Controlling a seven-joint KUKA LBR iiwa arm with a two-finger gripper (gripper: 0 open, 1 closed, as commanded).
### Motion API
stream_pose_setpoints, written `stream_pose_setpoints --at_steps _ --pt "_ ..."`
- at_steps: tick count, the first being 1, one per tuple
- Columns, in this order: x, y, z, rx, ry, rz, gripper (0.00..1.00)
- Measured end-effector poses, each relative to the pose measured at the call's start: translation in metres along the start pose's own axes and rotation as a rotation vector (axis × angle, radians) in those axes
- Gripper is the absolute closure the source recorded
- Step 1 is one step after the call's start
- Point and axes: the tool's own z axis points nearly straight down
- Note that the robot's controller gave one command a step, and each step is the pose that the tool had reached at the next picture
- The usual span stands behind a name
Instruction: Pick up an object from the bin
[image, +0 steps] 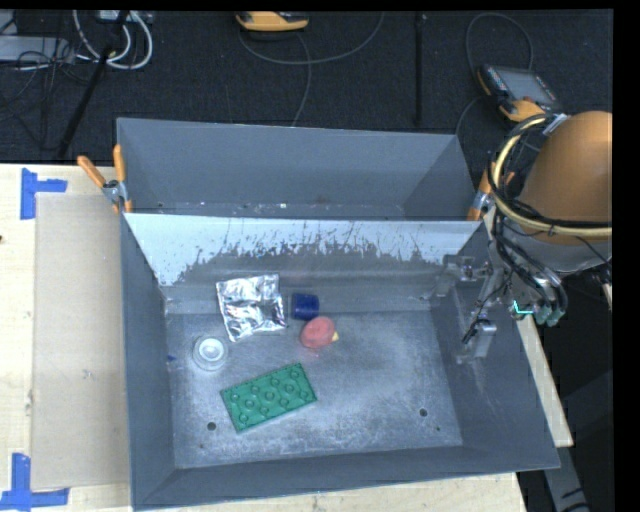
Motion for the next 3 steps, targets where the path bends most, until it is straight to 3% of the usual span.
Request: stream_pose_setpoints --at_steps 1,2,3 --pt "-0.061 0.078 0.174 -0.002 -0.001 0.024 0.0" --pt "-0.042 0.144 0.139 -0.003 -0.007 0.142 0.0" --pt "-0.048 0.14 0.139 -0.001 -0.009 0.362 0.0"
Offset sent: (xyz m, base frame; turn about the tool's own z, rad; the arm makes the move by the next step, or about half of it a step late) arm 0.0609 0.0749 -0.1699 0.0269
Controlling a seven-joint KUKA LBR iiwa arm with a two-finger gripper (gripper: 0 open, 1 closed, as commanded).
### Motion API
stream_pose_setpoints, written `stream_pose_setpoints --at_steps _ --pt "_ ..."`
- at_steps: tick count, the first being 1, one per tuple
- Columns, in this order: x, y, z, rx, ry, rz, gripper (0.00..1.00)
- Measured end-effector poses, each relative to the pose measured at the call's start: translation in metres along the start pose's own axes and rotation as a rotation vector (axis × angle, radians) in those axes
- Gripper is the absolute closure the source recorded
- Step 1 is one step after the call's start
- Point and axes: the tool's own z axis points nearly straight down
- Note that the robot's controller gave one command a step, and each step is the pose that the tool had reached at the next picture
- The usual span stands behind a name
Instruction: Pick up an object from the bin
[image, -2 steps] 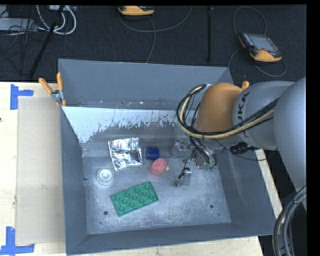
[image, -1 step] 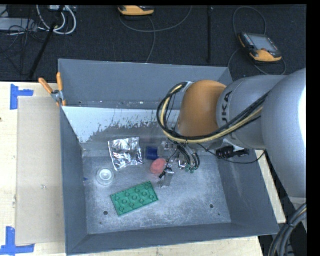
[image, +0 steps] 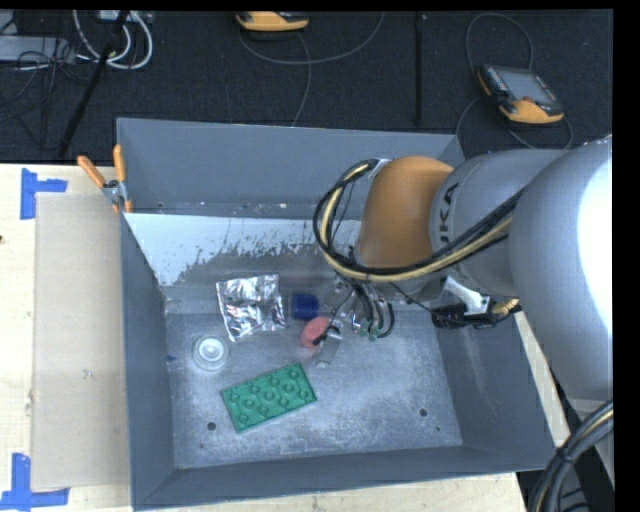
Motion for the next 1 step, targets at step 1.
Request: stream_pose_setpoints --at_steps 1 --pt "-0.0172 0.0073 0.0325 0.001 0.003 0.06 0.0"
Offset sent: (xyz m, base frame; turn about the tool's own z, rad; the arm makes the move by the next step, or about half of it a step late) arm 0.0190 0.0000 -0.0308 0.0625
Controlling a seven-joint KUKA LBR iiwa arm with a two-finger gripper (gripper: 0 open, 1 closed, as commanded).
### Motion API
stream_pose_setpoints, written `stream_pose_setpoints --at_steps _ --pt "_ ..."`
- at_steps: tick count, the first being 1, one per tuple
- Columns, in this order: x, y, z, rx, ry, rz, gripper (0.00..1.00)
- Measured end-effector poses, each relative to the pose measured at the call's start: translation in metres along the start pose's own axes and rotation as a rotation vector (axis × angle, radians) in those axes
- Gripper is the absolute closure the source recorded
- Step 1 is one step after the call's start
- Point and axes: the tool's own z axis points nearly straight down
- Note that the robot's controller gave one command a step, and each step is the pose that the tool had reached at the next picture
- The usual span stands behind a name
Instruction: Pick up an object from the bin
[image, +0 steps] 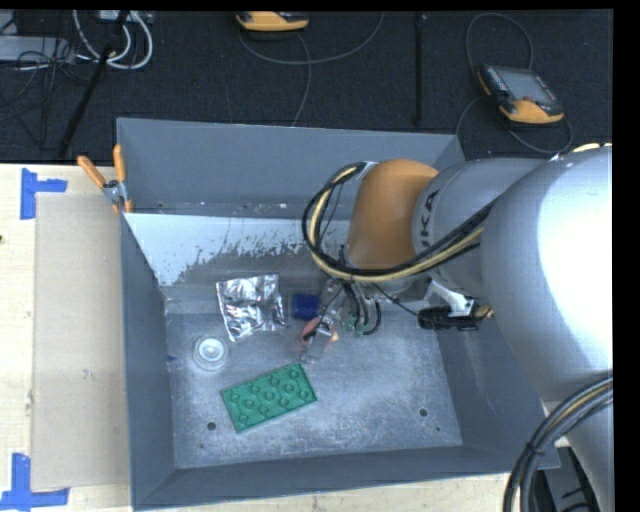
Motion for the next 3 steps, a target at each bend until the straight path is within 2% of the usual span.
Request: stream_pose_setpoints --at_steps 1,2,3 --pt "0.0 0.0 0.0 0.001 0.0 -0.005 0.0" --pt "0.001 0.0 0.001 0.003 0.003 -0.007 1.0" --pt "0.0 0.001 -0.04 -0.002 -0.006 -0.011 1.0"
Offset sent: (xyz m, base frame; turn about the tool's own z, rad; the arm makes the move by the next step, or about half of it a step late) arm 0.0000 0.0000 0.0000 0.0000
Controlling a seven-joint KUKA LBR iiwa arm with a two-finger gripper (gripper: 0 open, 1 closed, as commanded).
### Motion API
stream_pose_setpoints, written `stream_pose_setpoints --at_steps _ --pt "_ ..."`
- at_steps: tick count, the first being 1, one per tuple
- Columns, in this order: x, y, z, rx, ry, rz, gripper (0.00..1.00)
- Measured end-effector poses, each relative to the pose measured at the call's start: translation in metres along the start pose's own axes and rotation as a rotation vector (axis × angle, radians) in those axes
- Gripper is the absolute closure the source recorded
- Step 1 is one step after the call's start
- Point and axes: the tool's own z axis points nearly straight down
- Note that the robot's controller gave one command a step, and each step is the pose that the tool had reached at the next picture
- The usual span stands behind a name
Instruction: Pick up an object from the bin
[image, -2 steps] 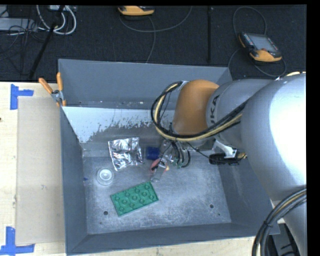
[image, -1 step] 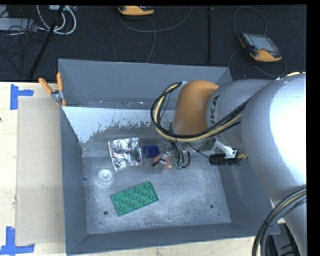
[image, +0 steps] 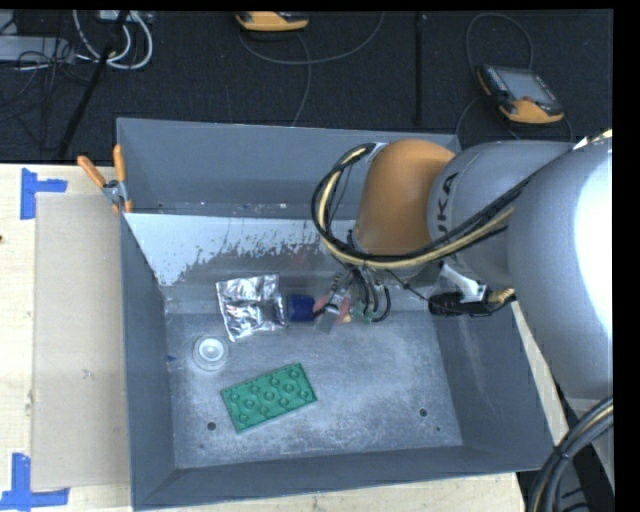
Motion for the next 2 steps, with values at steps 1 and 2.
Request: stream_pose_setpoints --at_steps 1,2 --pt "0.0 0.001 -0.005 0.002 0.002 -0.006 1.0" --pt "-0.001 0.001 -0.024 0.001 0.001 -0.011 1.0"
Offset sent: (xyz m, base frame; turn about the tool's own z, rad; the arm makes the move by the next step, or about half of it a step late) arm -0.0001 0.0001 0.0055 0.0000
